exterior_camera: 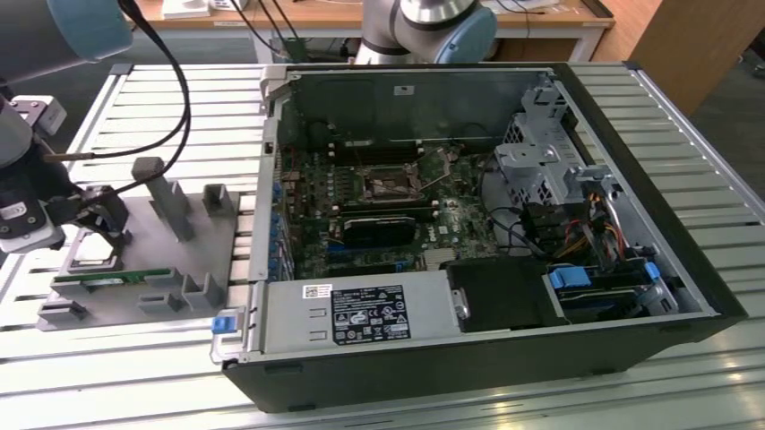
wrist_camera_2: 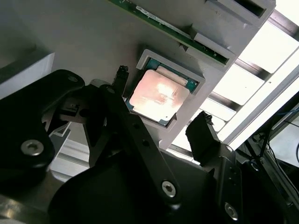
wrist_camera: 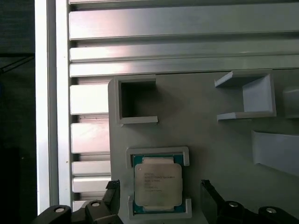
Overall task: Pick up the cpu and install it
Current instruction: 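Pick up the cpu and move it towards the insertion slot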
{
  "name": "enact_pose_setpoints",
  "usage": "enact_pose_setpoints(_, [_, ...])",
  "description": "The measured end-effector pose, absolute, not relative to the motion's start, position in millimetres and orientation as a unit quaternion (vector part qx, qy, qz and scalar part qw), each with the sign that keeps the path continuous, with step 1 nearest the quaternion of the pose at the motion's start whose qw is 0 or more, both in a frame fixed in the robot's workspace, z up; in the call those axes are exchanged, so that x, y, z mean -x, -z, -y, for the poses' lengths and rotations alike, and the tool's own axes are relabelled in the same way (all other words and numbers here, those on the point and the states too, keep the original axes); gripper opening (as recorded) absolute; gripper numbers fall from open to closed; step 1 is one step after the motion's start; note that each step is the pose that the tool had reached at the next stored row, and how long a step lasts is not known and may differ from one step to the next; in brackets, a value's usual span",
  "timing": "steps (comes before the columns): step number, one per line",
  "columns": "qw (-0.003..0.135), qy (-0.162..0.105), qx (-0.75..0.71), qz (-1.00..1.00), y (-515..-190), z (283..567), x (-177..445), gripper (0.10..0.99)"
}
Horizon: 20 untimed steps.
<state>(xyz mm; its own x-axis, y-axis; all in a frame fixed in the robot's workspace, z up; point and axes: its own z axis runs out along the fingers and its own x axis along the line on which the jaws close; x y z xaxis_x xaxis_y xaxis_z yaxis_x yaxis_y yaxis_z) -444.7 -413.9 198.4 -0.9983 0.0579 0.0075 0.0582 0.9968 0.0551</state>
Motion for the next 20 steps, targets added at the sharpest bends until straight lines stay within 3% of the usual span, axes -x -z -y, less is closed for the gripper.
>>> enact_pose_setpoints(6, [0.003, 0.029, 0.028, 0.999, -193.7, 414.0, 445.3, 0.761])
enact_pose_setpoints(7, [0.003, 0.029, 0.028, 0.999, -193.5, 413.9, 445.3, 0.694])
enact_pose_setpoints(17, [0.003, 0.029, 0.025, 0.999, -189.2, 413.4, 445.7, 0.678])
enact_pose_setpoints(18, [0.003, 0.029, 0.025, 0.999, -189.1, 413.4, 446.0, 0.612])
enact_pose_setpoints(20, [0.003, 0.029, 0.025, 0.999, -188.9, 413.3, 446.6, 0.612])
